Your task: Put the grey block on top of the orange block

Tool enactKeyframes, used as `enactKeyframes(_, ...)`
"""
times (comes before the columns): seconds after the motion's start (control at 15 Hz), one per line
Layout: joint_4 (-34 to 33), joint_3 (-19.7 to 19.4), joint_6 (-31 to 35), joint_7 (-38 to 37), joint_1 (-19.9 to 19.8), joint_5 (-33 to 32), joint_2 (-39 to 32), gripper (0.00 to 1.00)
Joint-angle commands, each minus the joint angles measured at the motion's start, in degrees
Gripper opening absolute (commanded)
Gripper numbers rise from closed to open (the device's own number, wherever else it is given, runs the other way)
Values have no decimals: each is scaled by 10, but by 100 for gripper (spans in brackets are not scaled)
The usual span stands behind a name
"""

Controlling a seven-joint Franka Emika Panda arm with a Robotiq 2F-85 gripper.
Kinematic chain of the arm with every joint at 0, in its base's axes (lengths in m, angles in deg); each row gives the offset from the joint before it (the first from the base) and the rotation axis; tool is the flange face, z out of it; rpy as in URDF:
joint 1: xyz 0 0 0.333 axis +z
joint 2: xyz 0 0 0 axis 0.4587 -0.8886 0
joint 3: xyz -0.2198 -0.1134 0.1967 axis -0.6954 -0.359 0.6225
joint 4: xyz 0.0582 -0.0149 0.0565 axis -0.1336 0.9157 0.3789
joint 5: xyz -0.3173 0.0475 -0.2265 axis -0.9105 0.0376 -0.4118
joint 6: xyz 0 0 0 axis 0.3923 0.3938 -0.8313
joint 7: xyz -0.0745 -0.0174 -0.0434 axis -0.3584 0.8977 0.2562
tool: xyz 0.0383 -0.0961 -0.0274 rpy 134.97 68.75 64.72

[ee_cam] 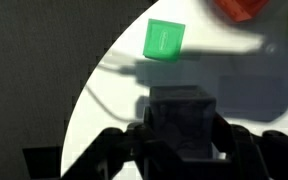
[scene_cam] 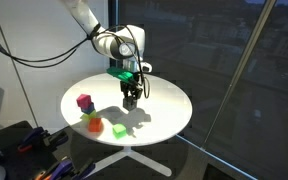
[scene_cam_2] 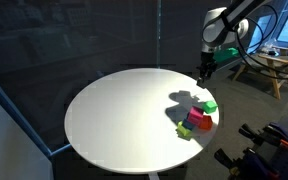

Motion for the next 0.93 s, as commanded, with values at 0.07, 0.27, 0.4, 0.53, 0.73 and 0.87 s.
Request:
enactKeyframes(0.07,1,8,-1,3,-6,1,15,29)
enactKeyframes(0.27,1,10,-4,7,-6,1,27,29)
enactKeyframes(0.4,3,11,-5,9,-5,0,38,29)
enactKeyframes(0.53,7,13,-6,11,-5,1,50,29)
enactKeyframes(0.73,20,16,-6,18,-3,-1,75,29)
enactKeyframes(0.87,32,19,-7,27,-3,-2,92,29)
